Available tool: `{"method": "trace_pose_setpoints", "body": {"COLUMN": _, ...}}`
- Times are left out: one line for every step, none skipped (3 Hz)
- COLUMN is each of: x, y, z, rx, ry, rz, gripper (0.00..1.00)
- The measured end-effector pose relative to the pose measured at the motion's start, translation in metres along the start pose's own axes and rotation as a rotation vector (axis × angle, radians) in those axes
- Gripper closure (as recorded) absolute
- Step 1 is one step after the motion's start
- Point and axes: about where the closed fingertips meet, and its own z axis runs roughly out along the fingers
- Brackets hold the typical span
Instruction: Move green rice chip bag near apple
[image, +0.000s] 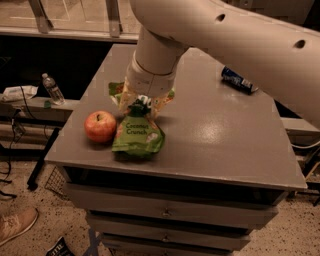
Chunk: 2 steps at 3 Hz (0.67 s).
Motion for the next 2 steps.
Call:
{"method": "trace_pose_setpoints", "body": {"x": -0.0005, "y": -0.0006, "z": 0.0005, "rx": 0.000, "ry": -0.001, "rz": -0.002, "gripper": 0.00}}
{"method": "trace_pose_setpoints", "body": {"x": -0.0008, "y": -0.0001, "z": 0.0003, "rx": -0.003, "ry": 0.001, "rz": 0.000, "gripper": 0.00}}
